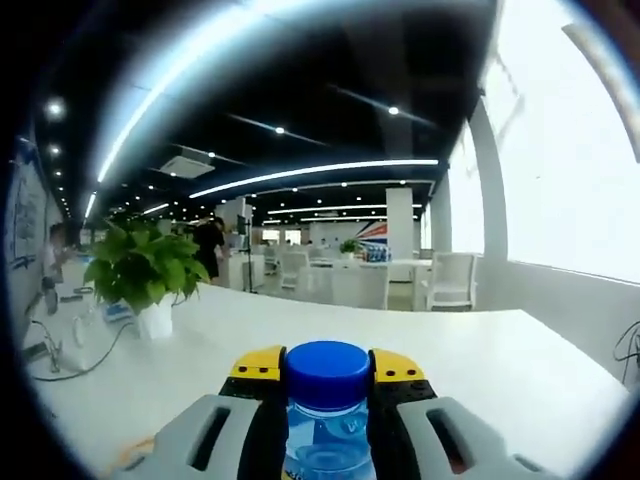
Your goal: Open the cover put in the Mizone put the cover back on
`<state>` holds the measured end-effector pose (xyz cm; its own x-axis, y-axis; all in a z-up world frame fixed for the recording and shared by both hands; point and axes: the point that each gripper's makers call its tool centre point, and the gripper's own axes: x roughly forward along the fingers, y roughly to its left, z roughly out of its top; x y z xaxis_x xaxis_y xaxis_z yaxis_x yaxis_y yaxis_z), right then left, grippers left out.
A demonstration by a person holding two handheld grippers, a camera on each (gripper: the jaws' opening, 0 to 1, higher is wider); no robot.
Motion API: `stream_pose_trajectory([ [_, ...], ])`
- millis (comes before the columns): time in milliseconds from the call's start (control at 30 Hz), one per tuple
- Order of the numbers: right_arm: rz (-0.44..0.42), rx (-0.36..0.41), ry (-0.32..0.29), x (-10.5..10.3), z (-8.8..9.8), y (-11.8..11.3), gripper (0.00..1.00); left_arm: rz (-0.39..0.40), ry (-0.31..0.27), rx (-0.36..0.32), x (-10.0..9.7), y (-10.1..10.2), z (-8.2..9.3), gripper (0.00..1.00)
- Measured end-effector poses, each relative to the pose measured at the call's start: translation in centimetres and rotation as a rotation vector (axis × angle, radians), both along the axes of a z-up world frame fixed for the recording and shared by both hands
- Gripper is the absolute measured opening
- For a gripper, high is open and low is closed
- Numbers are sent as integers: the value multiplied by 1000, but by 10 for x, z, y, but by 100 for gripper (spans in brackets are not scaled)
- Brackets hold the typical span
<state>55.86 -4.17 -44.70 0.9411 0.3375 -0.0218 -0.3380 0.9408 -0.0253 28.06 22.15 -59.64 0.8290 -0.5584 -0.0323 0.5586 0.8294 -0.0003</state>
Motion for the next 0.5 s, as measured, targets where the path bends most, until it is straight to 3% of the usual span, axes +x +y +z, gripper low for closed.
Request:
stream_pose_trajectory([
  [500,95,-35,-28,-16,13,26,22,5,5,-5,1,1,0,20],
])
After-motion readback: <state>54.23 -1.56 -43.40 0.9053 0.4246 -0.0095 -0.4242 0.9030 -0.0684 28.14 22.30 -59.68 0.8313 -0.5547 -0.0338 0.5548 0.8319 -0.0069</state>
